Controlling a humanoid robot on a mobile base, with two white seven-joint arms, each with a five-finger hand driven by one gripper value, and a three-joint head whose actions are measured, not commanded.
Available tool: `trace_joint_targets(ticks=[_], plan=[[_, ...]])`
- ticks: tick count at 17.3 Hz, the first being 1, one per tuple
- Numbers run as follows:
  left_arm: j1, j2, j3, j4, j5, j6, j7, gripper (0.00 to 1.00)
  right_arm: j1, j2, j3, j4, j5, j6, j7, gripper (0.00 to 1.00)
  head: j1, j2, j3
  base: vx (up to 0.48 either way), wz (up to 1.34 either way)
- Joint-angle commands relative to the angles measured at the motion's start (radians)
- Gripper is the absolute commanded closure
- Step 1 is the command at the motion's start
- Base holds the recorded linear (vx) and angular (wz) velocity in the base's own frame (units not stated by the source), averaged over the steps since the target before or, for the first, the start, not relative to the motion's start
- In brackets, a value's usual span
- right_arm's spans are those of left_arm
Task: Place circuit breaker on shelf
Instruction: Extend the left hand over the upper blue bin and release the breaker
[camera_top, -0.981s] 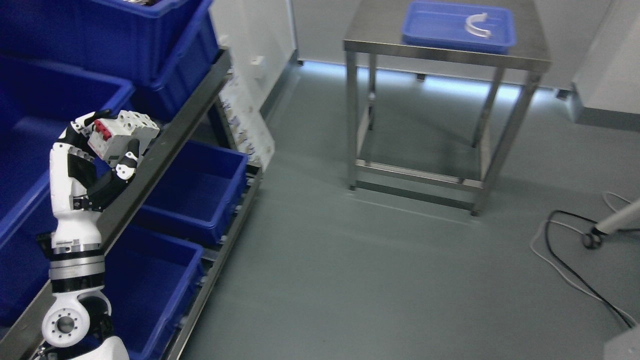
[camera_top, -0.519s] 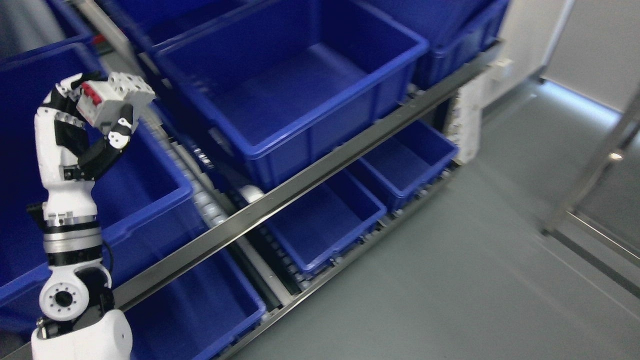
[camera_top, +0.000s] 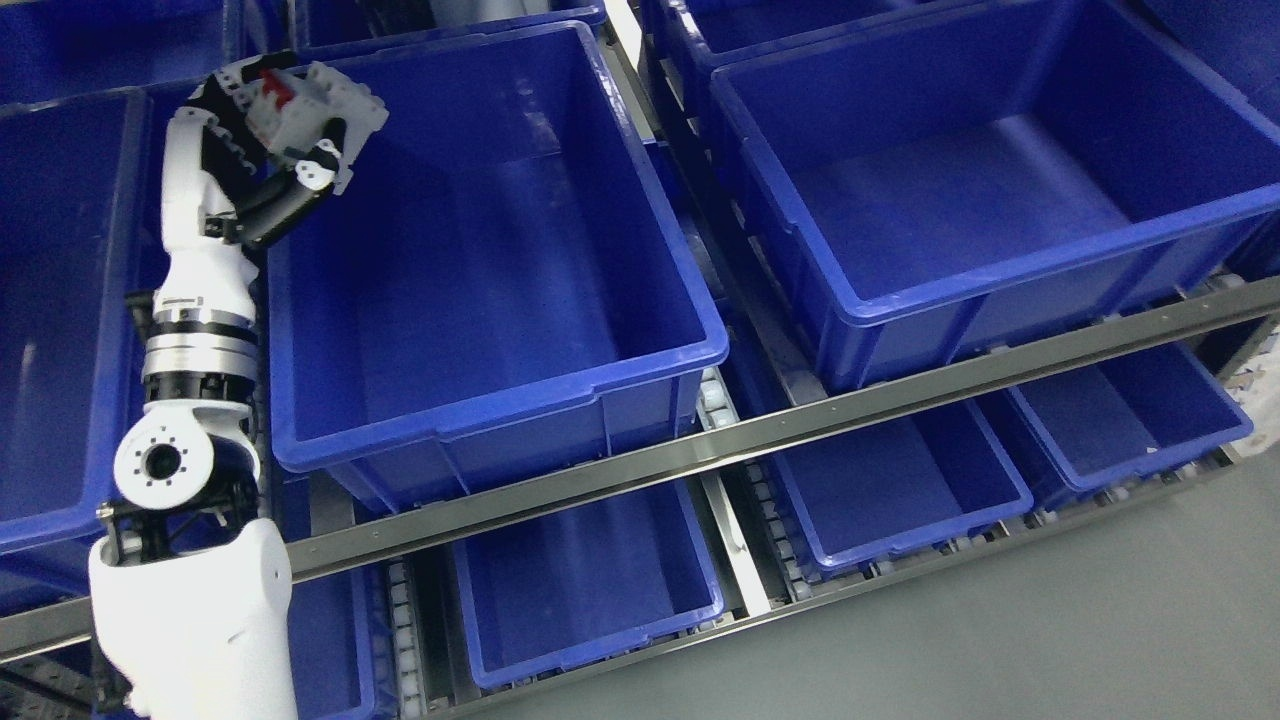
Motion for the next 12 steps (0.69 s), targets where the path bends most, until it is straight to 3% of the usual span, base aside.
trace_joint_targets(ticks=[1,7,12], plan=[[-0.214,0.018,-0.17,0.312,-0.278,0.037,-0.091,0.94,0.0,-0.018,0.02,0.0,0.0,-0.017,0.0,0.0,0.0,0.0,0.0,0.056,0.29],[-0.348,0.074,-0.289,0.723,-0.423,-0.032,-0.068,0.92,0.0,-0.018,0.02,0.0,0.0,-0.017,-0.001,0.0,0.0,0.0,0.0,0.024,0.12],[-0.501,0.069,-0.292,1.119,-0.424,-0.127,0.067,0.92,0.0,-0.018,0.02,0.0,0.0,-0.017,0.0,0.0,0.0,0.0,0.0,0.003,0.0]])
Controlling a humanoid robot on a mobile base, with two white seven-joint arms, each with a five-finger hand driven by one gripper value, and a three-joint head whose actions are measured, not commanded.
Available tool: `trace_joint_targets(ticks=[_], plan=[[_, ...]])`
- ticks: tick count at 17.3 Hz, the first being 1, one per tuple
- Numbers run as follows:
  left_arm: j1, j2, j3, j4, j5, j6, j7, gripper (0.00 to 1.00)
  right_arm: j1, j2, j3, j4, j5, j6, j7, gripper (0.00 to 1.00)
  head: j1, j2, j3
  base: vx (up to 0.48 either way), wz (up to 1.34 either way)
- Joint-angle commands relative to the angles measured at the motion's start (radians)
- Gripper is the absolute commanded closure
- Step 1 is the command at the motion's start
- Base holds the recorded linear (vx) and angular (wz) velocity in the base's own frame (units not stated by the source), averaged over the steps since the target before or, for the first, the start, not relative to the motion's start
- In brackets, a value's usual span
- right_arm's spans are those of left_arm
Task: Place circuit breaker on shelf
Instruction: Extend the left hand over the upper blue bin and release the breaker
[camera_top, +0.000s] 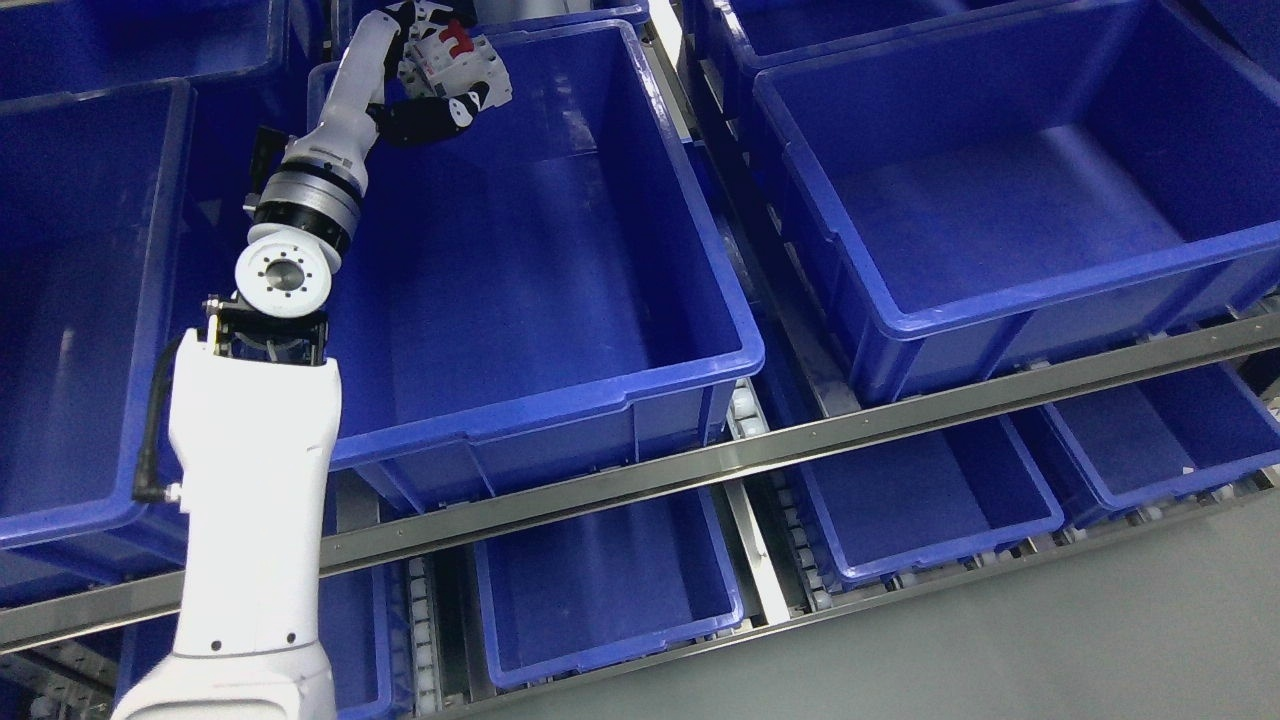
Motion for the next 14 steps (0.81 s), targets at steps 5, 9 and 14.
trace_joint_targets(ticks=[5,9,14], plan=[[-0.136,-0.011,-0.102,0.718,-0.052,-0.09,0.053,0.91,0.0,-0.017,0.02,0.0,-0.001,-0.016,0.001,0.0,0.0,0.0,0.0,0.003,0.0],[-0.137,-0.02,-0.1,0.749,-0.052,-0.102,0.09,0.82,0.0,-0.017,0.02,0.0,0.0,-0.016,0.001,0.0,0.0,0.0,0.0,0.0,0.0],[-0.159,-0.023,-0.1,0.751,-0.052,-0.101,0.092,0.61,0.0,-0.017,0.02,0.0,0.0,-0.016,0.0,0.0,0.0,0.0,0.0,-0.002,-0.01]])
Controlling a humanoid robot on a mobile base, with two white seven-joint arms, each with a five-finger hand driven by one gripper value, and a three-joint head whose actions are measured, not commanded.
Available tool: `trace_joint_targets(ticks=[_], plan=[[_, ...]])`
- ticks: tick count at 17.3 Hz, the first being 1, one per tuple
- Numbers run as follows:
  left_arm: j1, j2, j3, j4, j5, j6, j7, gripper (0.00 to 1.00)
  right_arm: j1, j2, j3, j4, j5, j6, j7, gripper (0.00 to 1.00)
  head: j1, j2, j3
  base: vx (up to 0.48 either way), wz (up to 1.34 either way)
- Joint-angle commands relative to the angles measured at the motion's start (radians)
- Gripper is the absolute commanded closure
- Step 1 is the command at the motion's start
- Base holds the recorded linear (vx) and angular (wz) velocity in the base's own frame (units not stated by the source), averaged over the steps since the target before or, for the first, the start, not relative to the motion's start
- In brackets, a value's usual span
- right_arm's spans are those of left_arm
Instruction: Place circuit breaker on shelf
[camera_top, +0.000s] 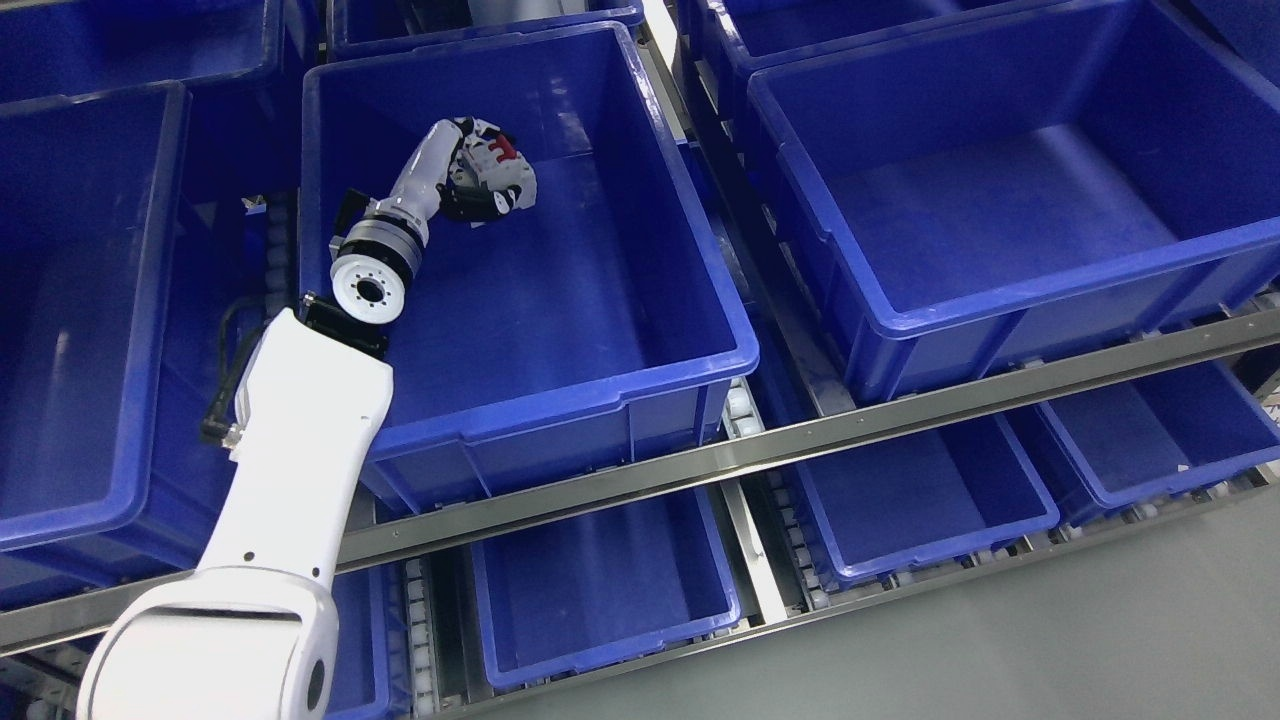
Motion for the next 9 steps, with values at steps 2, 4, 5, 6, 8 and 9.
trace_joint_targets(ticks=[2,4,5,6,8,9], plan=[[-0.028,0.001,-0.024,0.193,-0.003,-0.002,0.001,0.57,0.0,-0.018,0.02,0.0,0.0,-0.016,-0.001,0.0,0.0,0.0,0.0,0.003,0.0],[-0.036,0.001,-0.019,0.193,-0.001,-0.002,0.001,0.46,0.0,-0.018,0.02,0.0,0.0,-0.016,-0.001,0.0,0.0,0.0,0.0,0.003,0.01],[-0.039,0.001,-0.021,0.191,-0.001,-0.002,0.001,0.42,0.0,-0.018,0.02,0.0,0.0,-0.016,0.0,0.0,0.0,0.0,0.0,0.0,0.0],[-0.045,0.001,-0.021,0.191,-0.001,-0.002,0.001,0.4,0.0,-0.018,0.02,0.0,0.0,-0.016,-0.001,0.0,0.0,0.0,0.0,0.0,0.0],[-0.062,0.001,-0.018,0.191,0.002,-0.002,0.001,0.37,0.0,-0.018,0.02,0.0,0.0,-0.016,-0.001,0.0,0.0,0.0,0.0,0.0,0.0],[-0.071,0.001,-0.016,0.191,0.002,-0.002,0.001,0.34,0.0,-0.018,0.02,0.0,0.0,-0.016,-0.001,0.0,0.0,0.0,0.0,0.0,0.0]])
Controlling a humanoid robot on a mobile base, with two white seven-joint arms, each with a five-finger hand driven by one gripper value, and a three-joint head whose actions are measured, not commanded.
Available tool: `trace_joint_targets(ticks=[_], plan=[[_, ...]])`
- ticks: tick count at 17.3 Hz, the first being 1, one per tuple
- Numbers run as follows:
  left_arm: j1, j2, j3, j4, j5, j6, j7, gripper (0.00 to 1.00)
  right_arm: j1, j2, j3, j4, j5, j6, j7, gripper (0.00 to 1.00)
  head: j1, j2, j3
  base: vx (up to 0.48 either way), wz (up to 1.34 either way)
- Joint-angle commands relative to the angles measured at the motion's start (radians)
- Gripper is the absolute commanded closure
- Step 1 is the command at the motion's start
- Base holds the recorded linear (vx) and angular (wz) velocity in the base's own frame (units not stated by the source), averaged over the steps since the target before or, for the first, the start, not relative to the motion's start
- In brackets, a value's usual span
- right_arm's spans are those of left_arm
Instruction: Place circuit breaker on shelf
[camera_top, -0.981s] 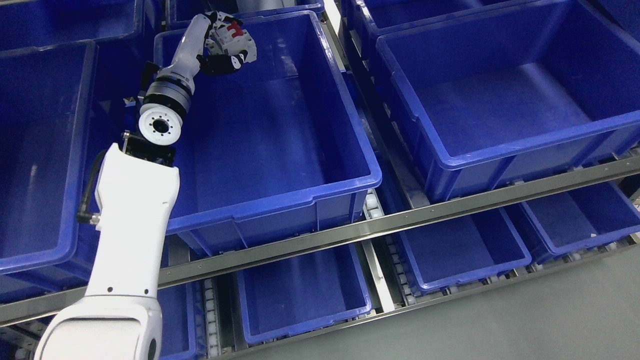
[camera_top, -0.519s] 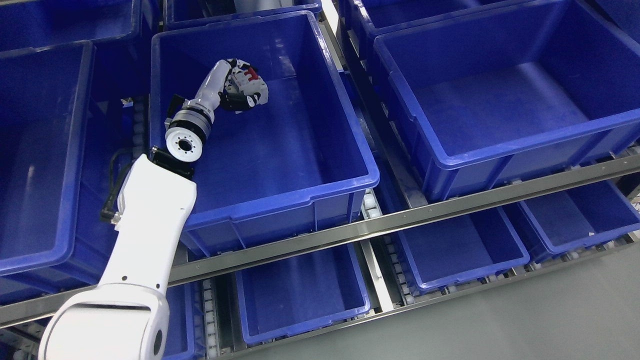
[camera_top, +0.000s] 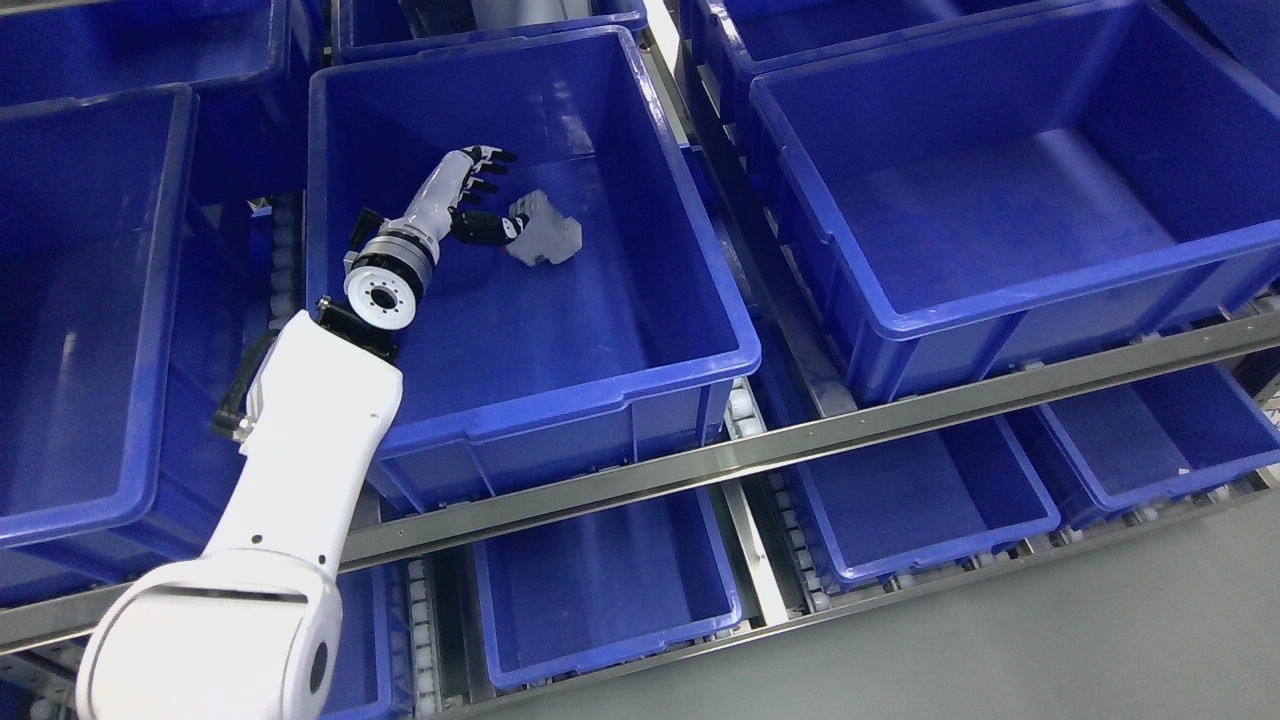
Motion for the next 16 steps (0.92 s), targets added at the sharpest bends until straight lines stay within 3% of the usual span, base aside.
trace_joint_targets(ticks=[1,3,5,6,7,9,11,14,16], plan=[[-0.041,0.011,-0.004,0.074,0.003,0.003,-0.002,0.29,0.0,-0.017,0.02,0.0,0.0,-0.016,-0.002,0.0,0.0,0.0,0.0,-0.016,0.0],[-0.096,0.011,0.03,0.063,0.012,0.002,0.002,0.14,0.0,-0.017,0.02,0.0,0.0,-0.016,-0.003,0.0,0.0,0.0,0.0,-0.023,-0.01],[-0.15,0.011,0.158,0.031,0.017,0.003,0.039,0.04,0.0,-0.017,0.02,0.0,0.0,-0.018,-0.003,0.0,0.0,0.0,0.0,-0.074,-0.07],[-0.171,0.011,0.268,0.005,0.037,0.003,0.063,0.01,0.0,-0.017,0.02,0.0,0.0,-0.016,-0.003,0.0,0.0,0.0,0.0,-0.099,0.0],[-0.187,0.011,0.455,-0.066,0.14,0.003,0.068,0.01,0.0,-0.017,0.02,0.0,0.0,-0.016,-0.003,0.0,0.0,0.0,0.0,-0.095,0.02],[-0.128,0.011,0.547,-0.243,0.321,0.008,0.073,0.01,0.0,-0.017,0.02,0.0,0.0,-0.018,-0.002,0.0,0.0,0.0,0.0,-0.098,0.07],[0.041,0.011,0.518,-0.523,0.38,0.019,0.071,0.01,0.0,-0.017,0.02,0.0,0.0,-0.016,-0.002,0.0,0.0,0.0,0.0,-0.115,0.15],[0.311,0.011,0.299,-0.986,0.512,0.158,0.076,0.0,0.0,-0.017,0.02,0.0,0.0,-0.016,-0.003,0.0,0.0,0.0,0.0,-0.159,0.21],[0.397,0.011,0.217,-1.093,0.526,0.157,0.076,0.0,0.0,-0.017,0.02,0.0,-0.001,-0.016,-0.003,0.0,0.0,0.0,0.0,-0.229,0.16]])
